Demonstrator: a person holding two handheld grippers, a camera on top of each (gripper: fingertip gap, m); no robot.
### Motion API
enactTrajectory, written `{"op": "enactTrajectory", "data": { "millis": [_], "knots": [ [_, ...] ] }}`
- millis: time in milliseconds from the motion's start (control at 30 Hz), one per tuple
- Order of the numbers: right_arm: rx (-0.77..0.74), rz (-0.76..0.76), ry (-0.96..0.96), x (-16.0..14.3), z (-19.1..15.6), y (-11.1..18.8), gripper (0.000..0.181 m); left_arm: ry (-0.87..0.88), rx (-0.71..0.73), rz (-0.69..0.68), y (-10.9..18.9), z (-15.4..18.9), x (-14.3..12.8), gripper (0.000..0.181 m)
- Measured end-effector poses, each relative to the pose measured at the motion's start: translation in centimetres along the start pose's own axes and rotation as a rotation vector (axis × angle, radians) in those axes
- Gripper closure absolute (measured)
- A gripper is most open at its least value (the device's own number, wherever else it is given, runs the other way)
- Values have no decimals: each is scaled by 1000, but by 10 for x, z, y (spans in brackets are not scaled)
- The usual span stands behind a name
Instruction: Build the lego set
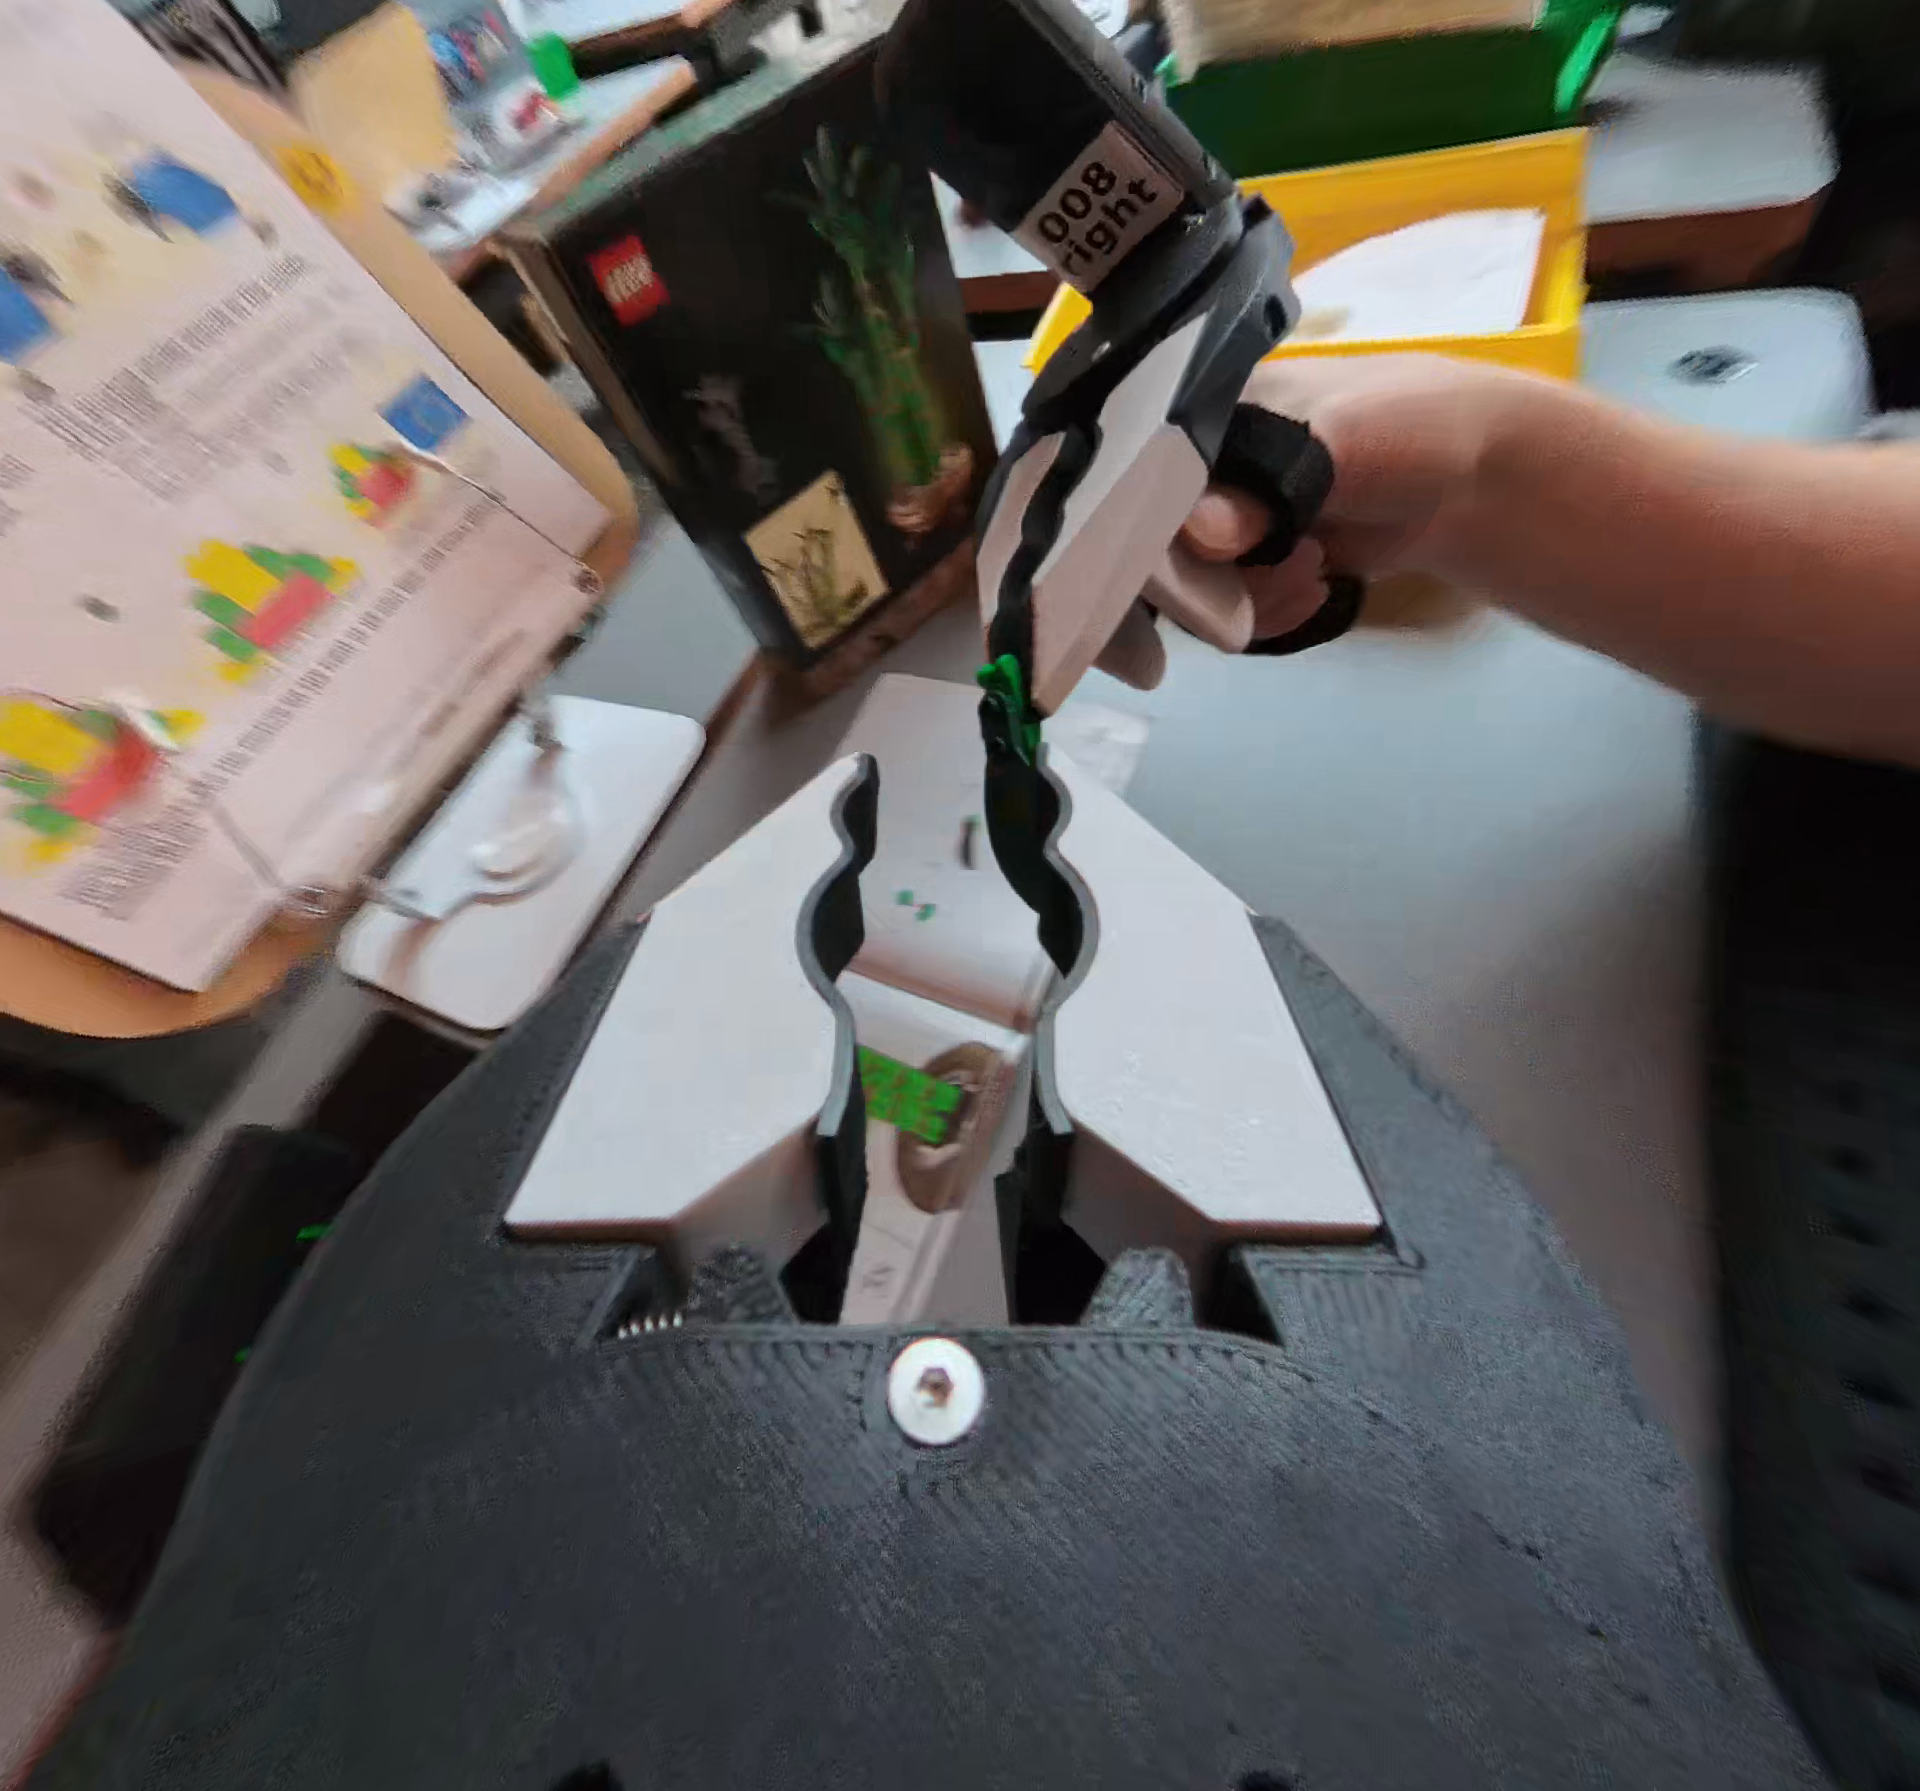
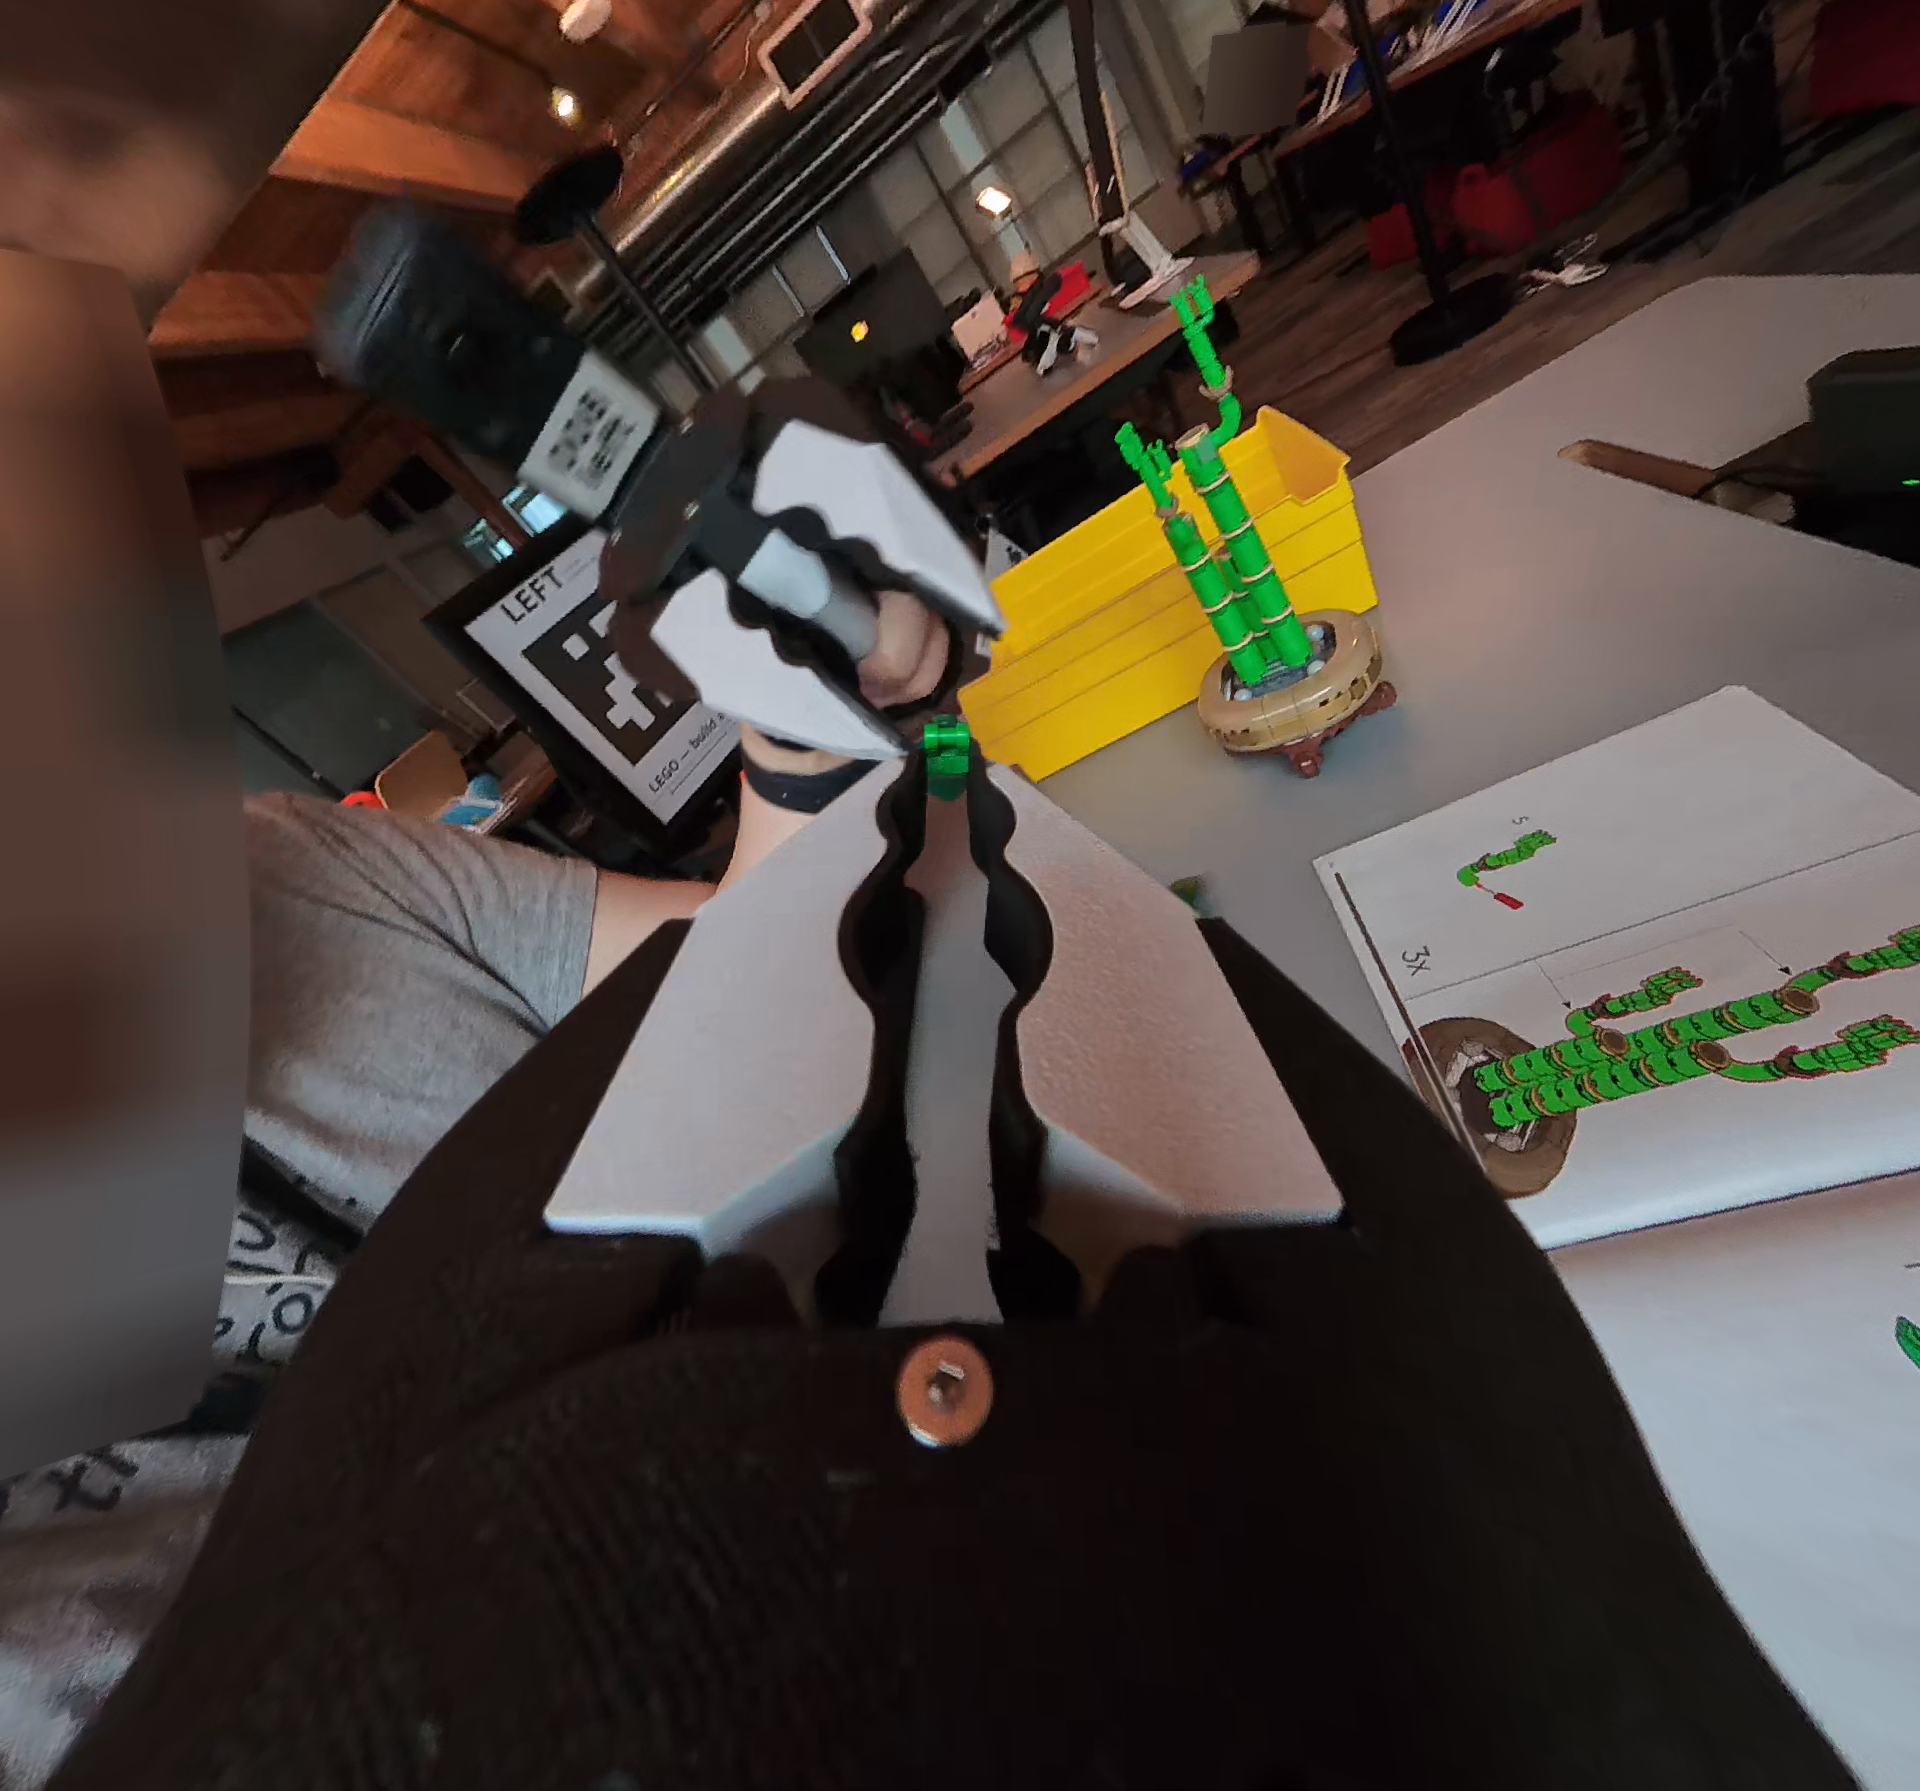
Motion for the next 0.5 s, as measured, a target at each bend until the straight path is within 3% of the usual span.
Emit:
{"op": "enactTrajectory", "data": {
  "millis": [67, 133, 233, 500],
  "knots": [
    [1, 30, -8, 2, 0, 0, 176, -178, 131, -30, -2, 8, 7, 162],
    [-1, 57, -13, 3, -1, 0, 176, -268, 155, -82, -7, 17, 8, 163],
    [-4, 73, -13, 4, -2, -1, 176, -319, 217, -163, -14, 16, 4, 159],
    [-8, 96, -42, 3, 1, -3, 176, -415, 283, -173, -19, 16, 1, 173]
  ]
}}
Point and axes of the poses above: each gripper's, where its closed fingertips meet, y back along the fingers, x out of its top, z = x × y across the jaws, the point moved 7 cm from there along y, back along the fingers, and after that the axes turned 9 degrees about -y, right-handed, at the moved point
